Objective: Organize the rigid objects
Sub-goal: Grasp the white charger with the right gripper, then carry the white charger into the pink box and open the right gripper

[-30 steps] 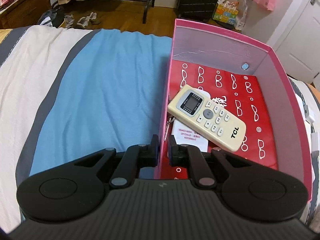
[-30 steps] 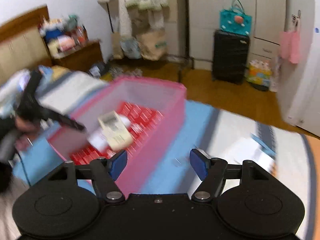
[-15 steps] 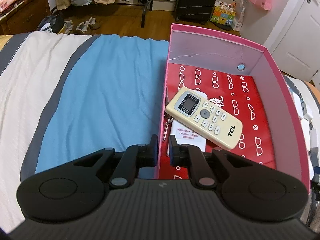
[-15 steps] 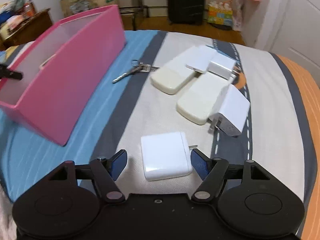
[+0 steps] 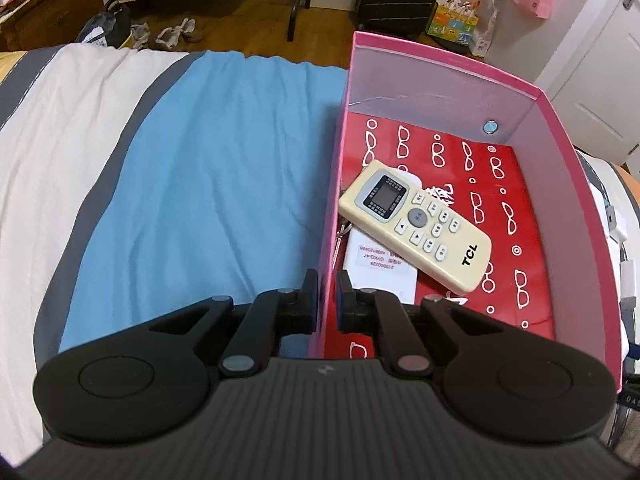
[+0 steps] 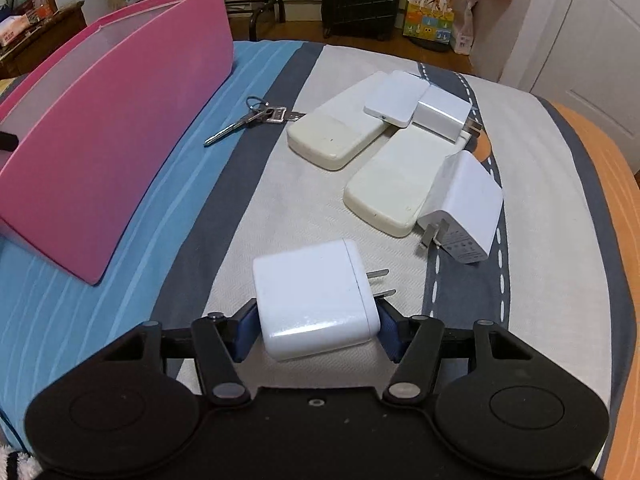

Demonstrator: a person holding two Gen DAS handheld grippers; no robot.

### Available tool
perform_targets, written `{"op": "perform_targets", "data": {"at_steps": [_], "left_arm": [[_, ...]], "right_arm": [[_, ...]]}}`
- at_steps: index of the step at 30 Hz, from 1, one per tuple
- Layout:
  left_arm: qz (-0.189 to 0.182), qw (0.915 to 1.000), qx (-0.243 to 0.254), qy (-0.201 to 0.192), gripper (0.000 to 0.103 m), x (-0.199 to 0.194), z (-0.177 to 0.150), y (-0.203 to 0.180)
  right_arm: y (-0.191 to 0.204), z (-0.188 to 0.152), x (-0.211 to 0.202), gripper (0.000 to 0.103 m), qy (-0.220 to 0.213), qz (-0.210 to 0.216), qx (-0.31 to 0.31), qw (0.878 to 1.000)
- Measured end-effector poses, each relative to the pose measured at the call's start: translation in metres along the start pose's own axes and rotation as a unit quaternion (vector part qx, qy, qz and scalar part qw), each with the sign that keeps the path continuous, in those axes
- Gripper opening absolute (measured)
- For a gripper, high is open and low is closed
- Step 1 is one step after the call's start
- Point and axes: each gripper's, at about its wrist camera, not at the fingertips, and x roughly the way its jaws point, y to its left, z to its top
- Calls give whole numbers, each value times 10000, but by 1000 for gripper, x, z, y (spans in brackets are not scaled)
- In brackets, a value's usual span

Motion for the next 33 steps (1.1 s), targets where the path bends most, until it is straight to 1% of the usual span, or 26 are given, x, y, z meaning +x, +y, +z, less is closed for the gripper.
{"op": "perform_targets", "data": {"at_steps": [6, 13, 18, 22, 25, 29, 33], "left_arm": [[-32, 10000, -9, -37, 8, -1, 0, 0], [-56, 10000, -76, -29, 8, -3, -1, 1], [-52, 10000, -21, -42, 8, -3, -1, 0], [-34, 9999, -53, -85, 8, -4, -1, 2], [-82, 9998, -105, -115, 8, -6, -1, 5], [-155, 9997, -100, -165, 8, -10, -1, 7], [-270, 9994, -7, -223, 8, -12, 0, 7]], "right_arm": [[8, -3, -14, 65, -117, -12, -35, 9999], [23, 2, -47, 65, -409, 70, -50, 9991], [47, 11, -86, 65, -738, 246, -300, 9965], [73, 21, -121, 65, -1168, 426, -728, 9896], [90, 28, -136, 65, -1386, 521, -903, 9848], [111, 37, -144, 65, -1520, 635, -1091, 9803], [136, 49, -144, 65, -1447, 879, -1270, 9774]]}}
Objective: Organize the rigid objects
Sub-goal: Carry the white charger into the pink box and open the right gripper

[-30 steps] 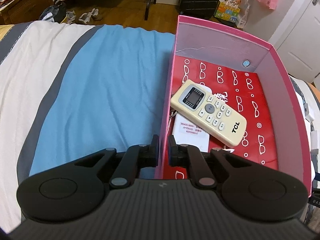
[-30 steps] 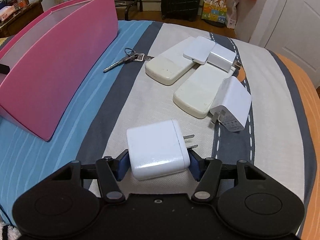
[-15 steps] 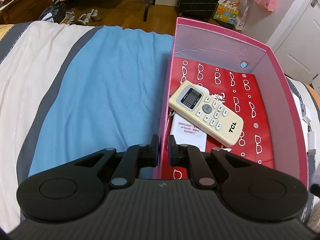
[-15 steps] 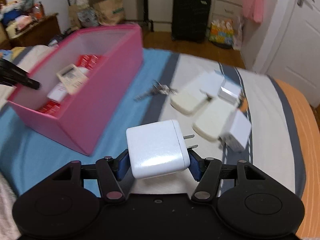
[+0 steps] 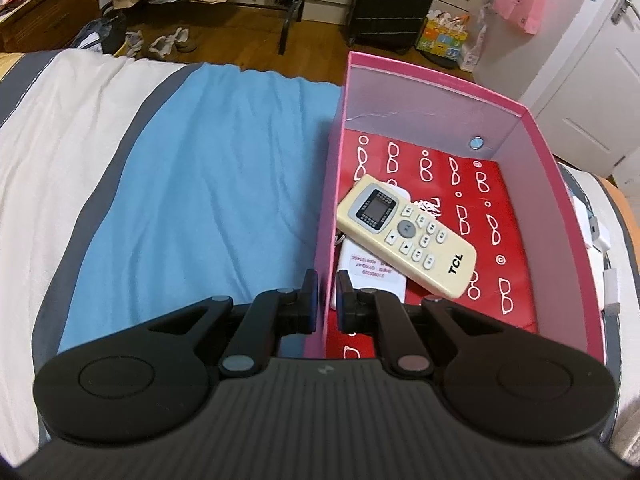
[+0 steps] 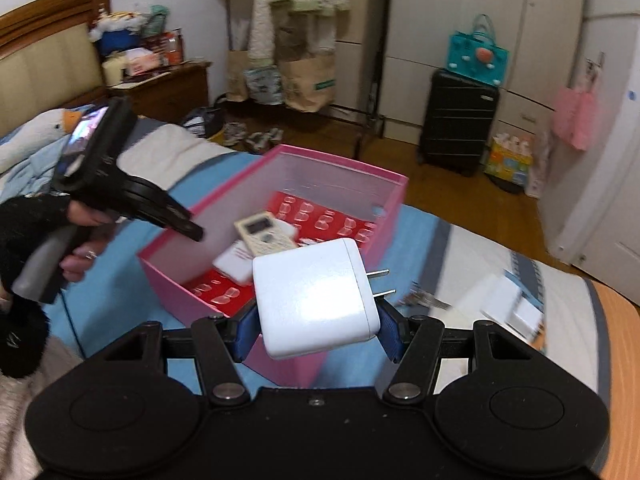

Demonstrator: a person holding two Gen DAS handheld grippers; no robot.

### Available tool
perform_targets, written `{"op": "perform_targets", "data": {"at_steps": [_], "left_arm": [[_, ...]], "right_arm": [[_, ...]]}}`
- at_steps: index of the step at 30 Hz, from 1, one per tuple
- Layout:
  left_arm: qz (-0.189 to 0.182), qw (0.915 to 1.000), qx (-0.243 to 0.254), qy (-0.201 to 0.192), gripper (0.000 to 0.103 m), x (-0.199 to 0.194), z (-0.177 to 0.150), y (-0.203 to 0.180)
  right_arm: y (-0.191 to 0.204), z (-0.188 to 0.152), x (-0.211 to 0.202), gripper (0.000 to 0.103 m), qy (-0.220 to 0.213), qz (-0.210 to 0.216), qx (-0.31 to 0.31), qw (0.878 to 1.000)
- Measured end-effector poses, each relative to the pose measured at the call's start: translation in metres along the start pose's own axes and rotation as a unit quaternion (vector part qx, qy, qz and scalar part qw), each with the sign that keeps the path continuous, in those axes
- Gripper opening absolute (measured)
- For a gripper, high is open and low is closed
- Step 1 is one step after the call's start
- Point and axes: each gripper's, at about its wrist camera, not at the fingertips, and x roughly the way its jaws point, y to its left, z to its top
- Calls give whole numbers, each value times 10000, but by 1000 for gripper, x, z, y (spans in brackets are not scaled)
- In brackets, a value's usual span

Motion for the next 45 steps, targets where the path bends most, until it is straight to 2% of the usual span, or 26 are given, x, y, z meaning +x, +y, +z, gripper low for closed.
{"op": "perform_targets", "data": {"at_steps": [6, 12, 15, 18, 24, 30, 38, 42, 45], "left_arm": [[-79, 9999, 104, 1, 8, -1, 0, 1], [-127, 9998, 138, -25, 8, -2, -1, 2], [-153, 9998, 106, -19, 8, 2, 0, 3], [-140, 9998, 103, -2, 8, 3, 0, 3], [-101, 9998, 155, 1, 8, 3, 0, 0], [-61, 9998, 189, 2, 9, 4, 0, -2], [121, 9991, 417, -24, 10, 3, -2, -11], [245, 9977, 635, -31, 10, 3, -4, -18], [311, 9959, 844, -46, 16, 3, -5, -24]], "right_arm": [[16, 31, 43, 65, 470, 931, 160, 9944], [13, 37, 126, 65, 1376, 1343, 913, 9771], [16, 34, 159, 65, 1671, 1495, 1030, 9691], [21, 33, 182, 65, 1897, 1383, 1072, 9661], [29, 24, 205, 65, 2311, 888, 922, 9645], [21, 27, 193, 68, 2221, 741, 821, 9687], [-11, 45, 113, 68, 1385, 1391, 796, 9773], [-45, 51, 73, 68, 1065, 1183, 694, 9848], [-73, 46, 60, 70, 945, 830, 277, 9917]]}}
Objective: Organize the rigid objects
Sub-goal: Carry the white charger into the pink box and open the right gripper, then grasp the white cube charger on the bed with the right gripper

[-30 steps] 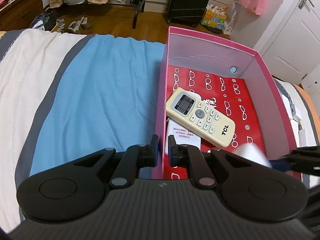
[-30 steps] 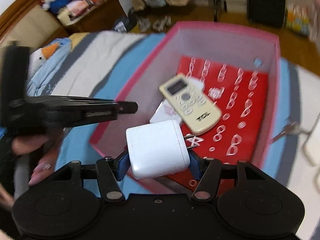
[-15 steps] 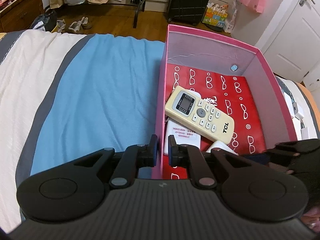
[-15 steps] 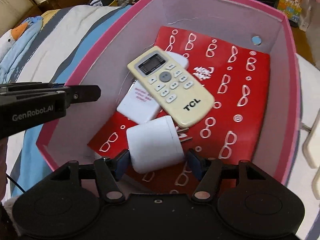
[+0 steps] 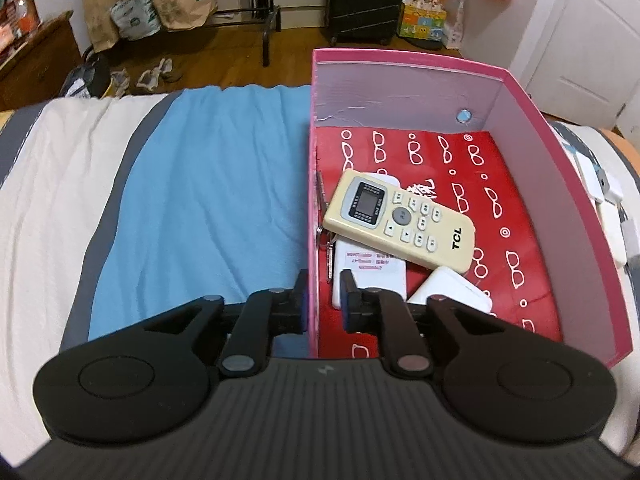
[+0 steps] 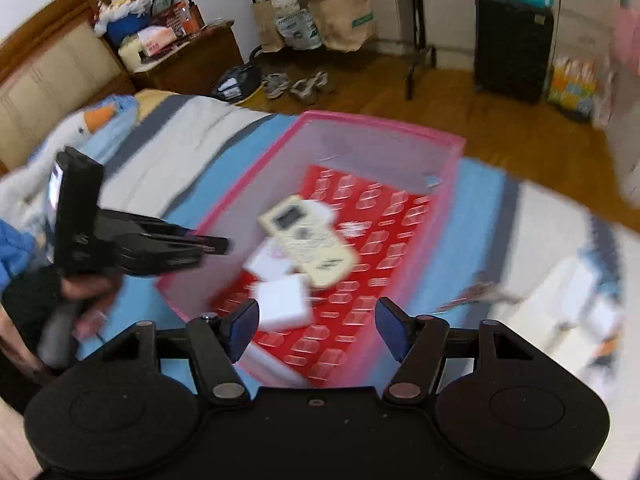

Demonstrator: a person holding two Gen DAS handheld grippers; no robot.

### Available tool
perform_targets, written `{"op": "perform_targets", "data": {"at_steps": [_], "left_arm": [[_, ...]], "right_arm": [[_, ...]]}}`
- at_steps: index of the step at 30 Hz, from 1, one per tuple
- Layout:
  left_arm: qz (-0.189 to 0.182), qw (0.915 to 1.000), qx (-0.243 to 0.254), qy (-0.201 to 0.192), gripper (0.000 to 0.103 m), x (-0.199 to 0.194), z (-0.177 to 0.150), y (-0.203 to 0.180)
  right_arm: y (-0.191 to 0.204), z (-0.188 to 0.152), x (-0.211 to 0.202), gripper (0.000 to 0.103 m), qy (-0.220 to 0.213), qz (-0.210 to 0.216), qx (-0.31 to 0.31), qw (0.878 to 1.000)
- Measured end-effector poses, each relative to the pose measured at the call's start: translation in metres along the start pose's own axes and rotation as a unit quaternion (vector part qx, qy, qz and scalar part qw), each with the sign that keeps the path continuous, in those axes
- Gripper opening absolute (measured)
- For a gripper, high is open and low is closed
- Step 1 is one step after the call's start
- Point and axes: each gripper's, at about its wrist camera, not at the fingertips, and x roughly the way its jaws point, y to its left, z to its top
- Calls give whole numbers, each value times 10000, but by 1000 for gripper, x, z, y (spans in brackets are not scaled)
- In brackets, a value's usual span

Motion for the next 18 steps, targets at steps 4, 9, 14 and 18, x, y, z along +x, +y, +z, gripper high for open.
{"op": "perform_targets", "data": {"at_steps": [4, 9, 14, 18], "left_arm": [[61, 10000, 19, 21, 16, 0, 1, -2], [-3, 9999, -110, 48, 16, 1, 2, 2], [28, 9999, -121, 59, 16, 2, 2, 1], [45, 9999, -126, 67, 16, 3, 2, 1]], "right_arm": [[-56, -13, -6, 70, 40, -382, 441, 9983], [-126, -39, 11, 70, 211, -550, 1667, 9842], [-168, -69, 44, 70, 231, -984, 2338, 9670], [-185, -79, 66, 62, 110, -1512, 2150, 9648]]}}
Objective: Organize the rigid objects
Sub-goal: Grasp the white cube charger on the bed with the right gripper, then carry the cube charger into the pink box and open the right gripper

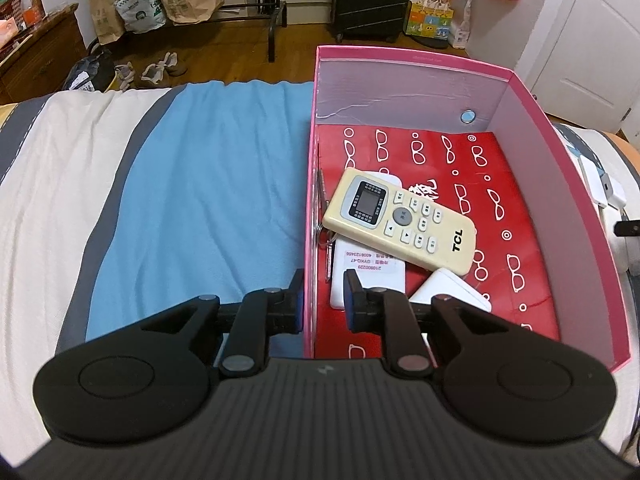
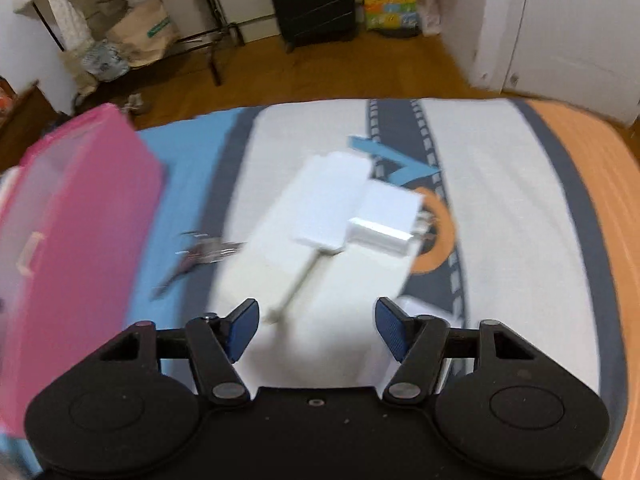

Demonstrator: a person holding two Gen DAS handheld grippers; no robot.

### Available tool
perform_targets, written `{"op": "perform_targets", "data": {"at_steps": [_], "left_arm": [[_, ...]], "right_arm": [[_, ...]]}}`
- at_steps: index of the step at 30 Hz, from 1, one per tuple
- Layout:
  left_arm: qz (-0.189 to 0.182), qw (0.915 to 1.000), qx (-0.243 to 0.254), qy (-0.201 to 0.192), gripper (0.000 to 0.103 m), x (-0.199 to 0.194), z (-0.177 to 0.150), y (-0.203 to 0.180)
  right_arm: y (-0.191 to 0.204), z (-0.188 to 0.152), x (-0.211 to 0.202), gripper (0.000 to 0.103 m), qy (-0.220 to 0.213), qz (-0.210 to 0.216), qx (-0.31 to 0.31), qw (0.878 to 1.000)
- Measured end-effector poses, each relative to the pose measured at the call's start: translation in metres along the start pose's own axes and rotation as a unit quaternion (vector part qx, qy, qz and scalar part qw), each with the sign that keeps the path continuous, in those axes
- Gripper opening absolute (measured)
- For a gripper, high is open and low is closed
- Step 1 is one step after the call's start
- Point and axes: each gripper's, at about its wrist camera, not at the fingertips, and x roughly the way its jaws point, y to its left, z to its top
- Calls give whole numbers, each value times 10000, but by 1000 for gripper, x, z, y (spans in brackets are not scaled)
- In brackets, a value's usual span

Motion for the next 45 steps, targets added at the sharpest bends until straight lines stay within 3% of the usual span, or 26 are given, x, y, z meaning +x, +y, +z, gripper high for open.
{"op": "perform_targets", "data": {"at_steps": [5, 10, 13, 15, 17, 20, 24, 31, 34, 41, 45], "left_arm": [[27, 10000, 10, 26, 16, 3, 0, -1], [38, 10000, 37, 18, 16, 3, 0, -2], [63, 10000, 58, 16, 16, 3, 0, -3], [87, 9999, 69, 16, 16, 3, 0, -3], [94, 9999, 56, 23, 16, 4, 0, -3], [115, 9999, 55, 31, 16, 4, 0, -4], [113, 9999, 52, 31, 16, 3, 1, -5], [96, 9999, 2, 45, 16, 3, 1, -5], [86, 10000, 1, 43, 16, 3, 1, -4], [51, 9999, -68, 54, 16, 2, 0, -1], [73, 9999, -82, 51, 16, 2, 1, 0]], "right_arm": [[-13, 6, 11, 62, -100, -59, 198, 9997], [-28, 0, -28, 65, -354, 53, 466, 9983], [-41, -13, -34, 65, -141, -188, 702, 9973], [-53, -20, -23, 65, 231, -211, 1030, 9942], [-65, -25, -7, 68, 478, -61, 1426, 9886], [-78, -26, -4, 63, 395, 183, 1985, 9791], [-80, -35, -15, 62, 248, -298, 1778, 9833], [-76, -29, 5, 66, 444, -546, 1556, 9853], [-69, -27, 0, 57, 192, -790, 1286, 9884], [-76, -31, -27, 56, -96, -360, 1606, 9863], [-41, -40, -59, 56, -804, -383, 1273, 9879]]}}
